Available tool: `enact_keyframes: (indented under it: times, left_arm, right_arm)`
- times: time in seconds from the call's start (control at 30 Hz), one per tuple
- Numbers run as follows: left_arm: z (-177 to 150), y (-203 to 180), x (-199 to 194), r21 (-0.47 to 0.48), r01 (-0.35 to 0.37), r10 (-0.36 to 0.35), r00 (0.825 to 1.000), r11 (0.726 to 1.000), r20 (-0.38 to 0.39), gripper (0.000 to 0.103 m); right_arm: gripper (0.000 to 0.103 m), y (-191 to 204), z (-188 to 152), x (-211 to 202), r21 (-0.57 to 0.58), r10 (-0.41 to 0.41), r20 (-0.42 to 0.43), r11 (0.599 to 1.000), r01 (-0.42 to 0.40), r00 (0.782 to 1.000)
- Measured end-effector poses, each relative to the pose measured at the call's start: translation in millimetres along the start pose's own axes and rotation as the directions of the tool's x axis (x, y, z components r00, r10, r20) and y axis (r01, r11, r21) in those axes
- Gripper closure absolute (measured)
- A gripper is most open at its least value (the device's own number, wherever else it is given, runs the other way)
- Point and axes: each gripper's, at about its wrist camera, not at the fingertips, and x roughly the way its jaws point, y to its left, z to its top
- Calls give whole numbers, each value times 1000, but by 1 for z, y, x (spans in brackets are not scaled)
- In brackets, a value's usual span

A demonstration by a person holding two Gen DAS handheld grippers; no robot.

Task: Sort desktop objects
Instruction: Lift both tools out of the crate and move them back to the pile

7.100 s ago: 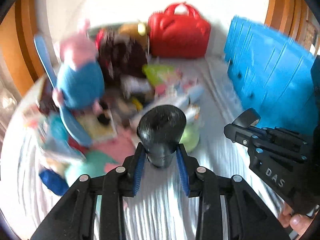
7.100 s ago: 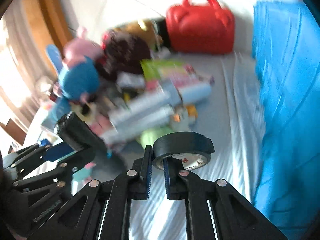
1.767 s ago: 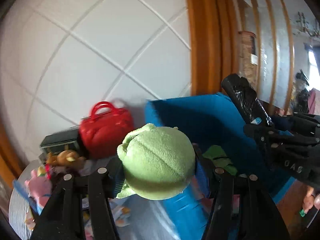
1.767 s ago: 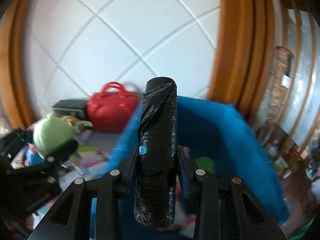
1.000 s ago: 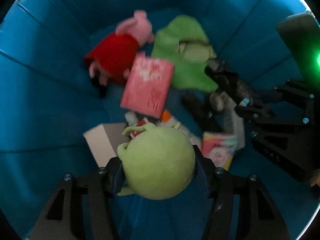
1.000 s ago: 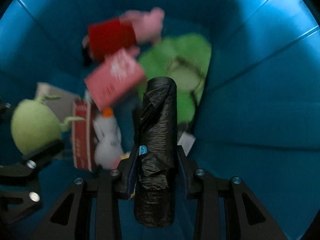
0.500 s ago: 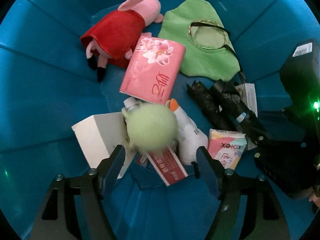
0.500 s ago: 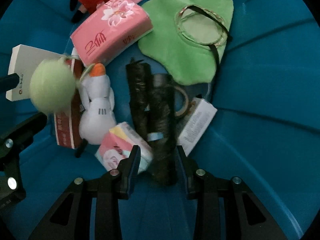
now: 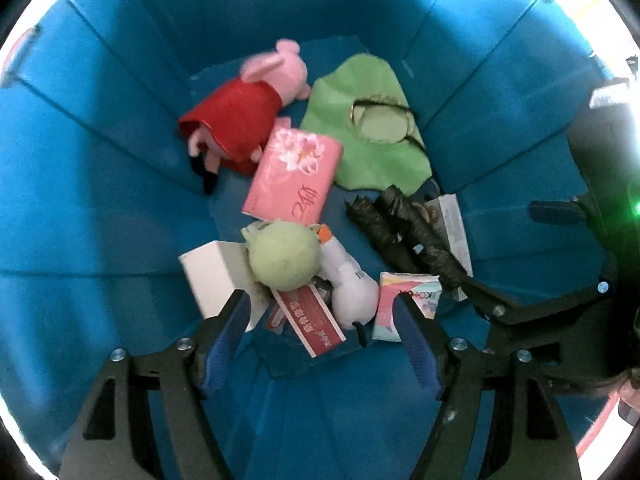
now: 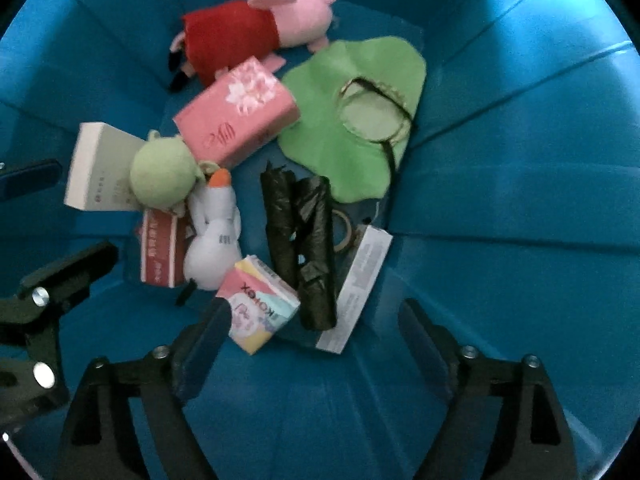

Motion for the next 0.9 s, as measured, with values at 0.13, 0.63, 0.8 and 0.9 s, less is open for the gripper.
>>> enact_keyframes:
  times: [0.13, 0.63, 0.8, 0.9]
  left_arm:
    - [-14, -1, -35, 32, -20, 17, 996, 999, 85, 30]
    - [-123, 32, -141, -20, -19, 27, 884, 1000, 468, 30]
    - [-167, 65, -170, -117, -53, 114, 788, 992, 605, 30]
    - [-197, 94, -183, -190, -73, 183, 731, 979, 657, 30]
  right_arm:
    - [3, 2, -7, -16, 27, -17, 48, 999, 16, 999]
    - [0, 67, -73, -103, 3, 41, 352, 999, -45, 935]
    - [0, 108, -82, -138, -68, 81, 491, 996, -55, 867]
    - [0, 142, -82, -161, -131, 153, 564, 987, -95, 812]
